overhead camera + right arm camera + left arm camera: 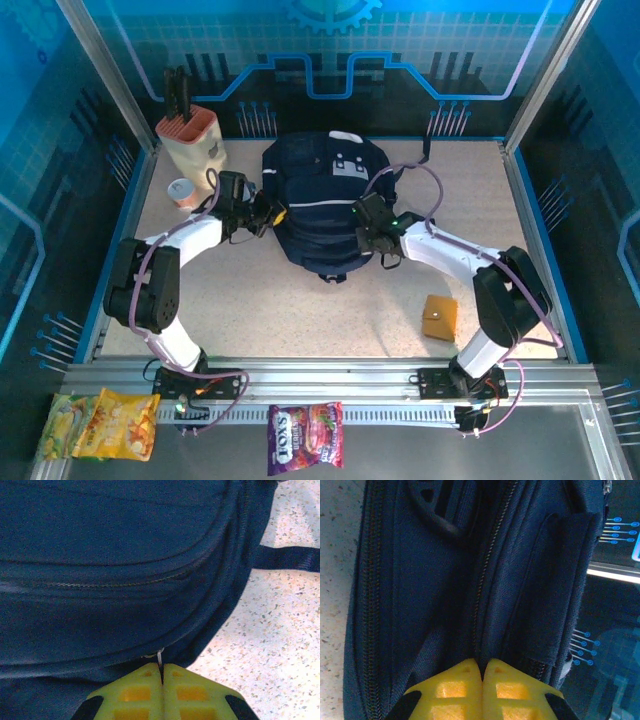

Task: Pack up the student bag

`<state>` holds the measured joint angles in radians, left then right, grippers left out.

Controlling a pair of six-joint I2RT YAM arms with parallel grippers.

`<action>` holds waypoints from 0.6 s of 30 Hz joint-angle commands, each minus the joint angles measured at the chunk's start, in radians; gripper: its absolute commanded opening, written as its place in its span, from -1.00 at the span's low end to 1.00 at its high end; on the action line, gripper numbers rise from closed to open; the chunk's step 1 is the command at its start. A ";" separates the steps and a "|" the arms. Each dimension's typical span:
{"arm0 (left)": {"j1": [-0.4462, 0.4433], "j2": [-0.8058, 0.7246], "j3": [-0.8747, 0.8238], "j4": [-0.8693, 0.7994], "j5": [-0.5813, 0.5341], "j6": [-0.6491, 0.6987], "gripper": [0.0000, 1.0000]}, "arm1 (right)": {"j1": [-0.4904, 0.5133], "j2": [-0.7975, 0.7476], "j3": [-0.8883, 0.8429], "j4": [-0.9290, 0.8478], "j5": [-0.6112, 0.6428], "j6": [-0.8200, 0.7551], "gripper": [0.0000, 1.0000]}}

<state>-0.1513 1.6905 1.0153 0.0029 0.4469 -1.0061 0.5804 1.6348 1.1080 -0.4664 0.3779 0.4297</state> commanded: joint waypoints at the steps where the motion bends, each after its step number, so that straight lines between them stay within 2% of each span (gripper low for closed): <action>1: 0.046 0.019 0.050 -0.079 0.007 0.107 -1.00 | -0.061 -0.009 -0.022 0.011 -0.023 -0.094 -1.00; 4: 0.059 0.026 0.069 -0.123 0.010 0.147 -1.00 | -0.076 0.013 -0.011 0.041 -0.125 -0.154 -0.98; 8: 0.059 0.035 0.086 -0.129 0.025 0.155 -1.00 | -0.076 0.051 0.009 0.052 -0.233 -0.184 -0.77; 12: 0.059 0.041 0.095 -0.128 0.032 0.153 -1.00 | -0.076 0.074 0.013 0.064 -0.256 -0.182 -0.65; 18: 0.059 0.040 0.098 -0.130 0.031 0.153 -1.00 | -0.075 0.085 0.015 0.077 -0.226 -0.172 -0.66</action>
<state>-0.1062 1.7226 1.0767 -0.1078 0.4614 -0.8795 0.5137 1.7065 1.1030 -0.4046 0.1658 0.2680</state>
